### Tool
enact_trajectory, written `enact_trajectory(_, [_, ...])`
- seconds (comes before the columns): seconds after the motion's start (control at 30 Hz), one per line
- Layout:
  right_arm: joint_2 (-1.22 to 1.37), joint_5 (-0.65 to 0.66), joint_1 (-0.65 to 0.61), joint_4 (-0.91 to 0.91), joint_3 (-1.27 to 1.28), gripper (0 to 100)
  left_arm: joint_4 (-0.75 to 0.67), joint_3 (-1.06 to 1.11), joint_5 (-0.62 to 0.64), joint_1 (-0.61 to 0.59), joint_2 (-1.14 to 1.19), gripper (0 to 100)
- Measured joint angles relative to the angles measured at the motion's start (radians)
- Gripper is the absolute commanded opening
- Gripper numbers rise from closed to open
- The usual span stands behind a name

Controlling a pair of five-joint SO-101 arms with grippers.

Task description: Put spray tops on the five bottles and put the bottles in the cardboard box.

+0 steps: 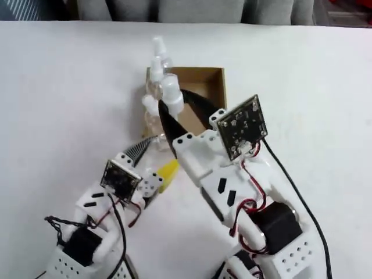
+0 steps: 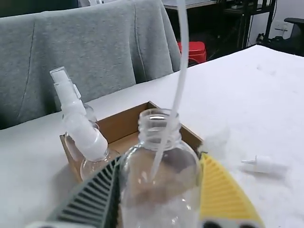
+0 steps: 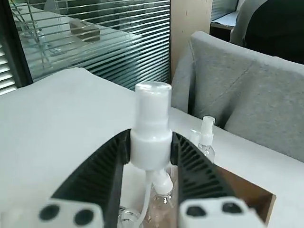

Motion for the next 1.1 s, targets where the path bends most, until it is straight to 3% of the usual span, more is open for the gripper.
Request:
enact_trajectory(0.27, [0.000,-0.009,-0.005,0.000,0.071,3.7,0.000,0.000,0.000,0.002,0.000,2])
enact_trajectory(0.53, [0.000,-0.129,-0.005,0.000,0.094,3.7,0.000,0.000,0.000,0.000,0.000,2])
enact_trajectory(1.1, [-0.095,-0.138,-0.071,0.000,0.282,4.1,0.000,0.000,-0.008,-0.003,0.000,2])
